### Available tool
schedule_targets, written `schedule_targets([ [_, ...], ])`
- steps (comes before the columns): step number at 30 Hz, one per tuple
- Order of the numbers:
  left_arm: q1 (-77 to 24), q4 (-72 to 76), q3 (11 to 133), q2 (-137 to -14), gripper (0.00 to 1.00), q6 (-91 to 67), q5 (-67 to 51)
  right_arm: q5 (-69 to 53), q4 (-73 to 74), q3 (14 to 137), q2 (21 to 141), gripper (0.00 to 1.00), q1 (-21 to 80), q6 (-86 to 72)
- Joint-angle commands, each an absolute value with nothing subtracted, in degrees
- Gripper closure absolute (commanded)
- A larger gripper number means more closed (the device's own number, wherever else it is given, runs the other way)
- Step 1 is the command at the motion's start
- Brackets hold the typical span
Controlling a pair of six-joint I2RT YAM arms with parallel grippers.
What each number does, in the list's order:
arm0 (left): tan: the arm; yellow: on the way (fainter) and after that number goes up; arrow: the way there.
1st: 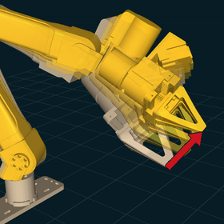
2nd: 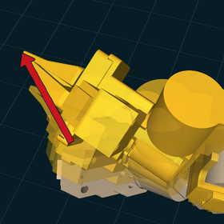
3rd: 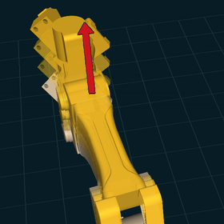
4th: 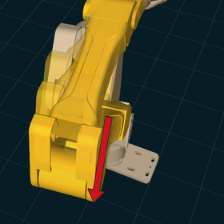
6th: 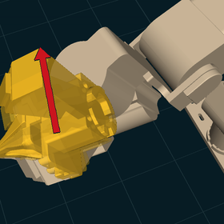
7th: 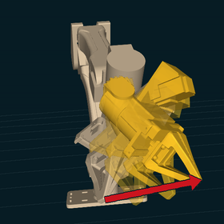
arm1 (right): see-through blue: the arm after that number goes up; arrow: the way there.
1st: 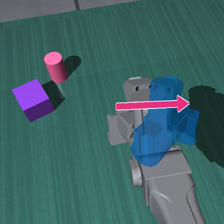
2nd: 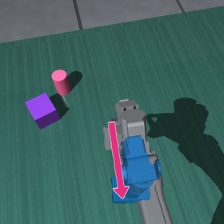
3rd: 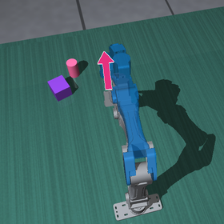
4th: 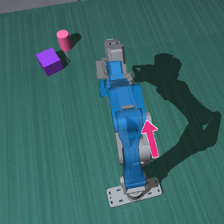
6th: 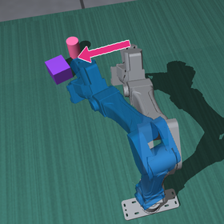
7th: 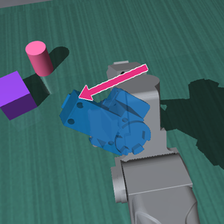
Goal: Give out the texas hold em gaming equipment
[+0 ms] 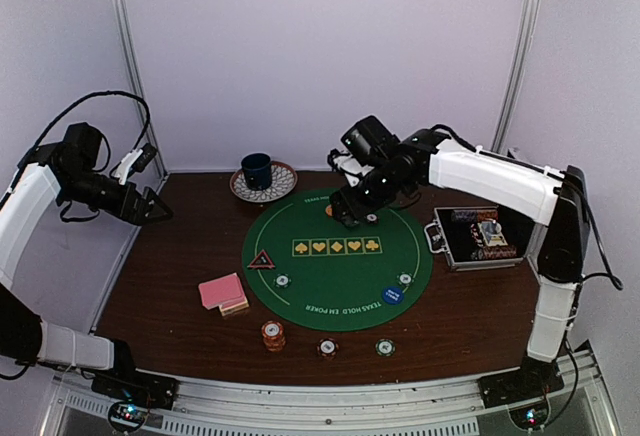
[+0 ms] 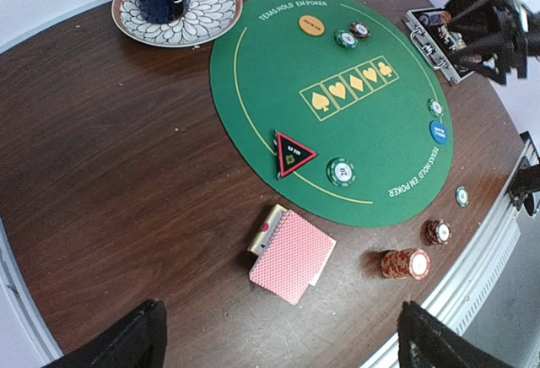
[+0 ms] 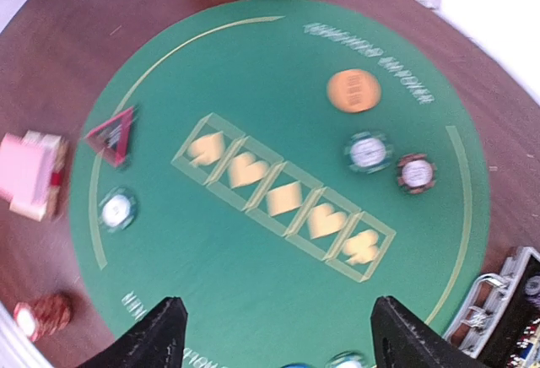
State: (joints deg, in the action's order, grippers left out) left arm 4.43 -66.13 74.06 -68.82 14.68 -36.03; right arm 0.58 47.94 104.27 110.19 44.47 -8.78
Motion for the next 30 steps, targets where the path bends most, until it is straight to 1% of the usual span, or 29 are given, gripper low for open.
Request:
schedule_targets([
  [1, 4.7, -66.1, 75.6, -68.1, 0.03, 15.6, -36.3, 2.6, 49.5, 97.8, 107.3, 0.18, 52.4, -8.7],
  [7, 4.7, -66.0, 75.5, -68.3, 0.02, 15.4, -36.0, -1.7, 49.7, 92.6, 106.9, 0.11, 61.7, -10.2],
  [12, 4.7, -66.1, 75.6, -68.4, 0.02, 15.2, -35.9, -3.4, 50.1, 91.5, 109.9, 0.07, 66.0, -9.8],
  [30, 4.7, -67.2, 76.3, -68.3, 0.02, 15.2, -35.6, -6.6, 46.6, 86.3, 113.4, 0.04, 66.4, -9.0],
])
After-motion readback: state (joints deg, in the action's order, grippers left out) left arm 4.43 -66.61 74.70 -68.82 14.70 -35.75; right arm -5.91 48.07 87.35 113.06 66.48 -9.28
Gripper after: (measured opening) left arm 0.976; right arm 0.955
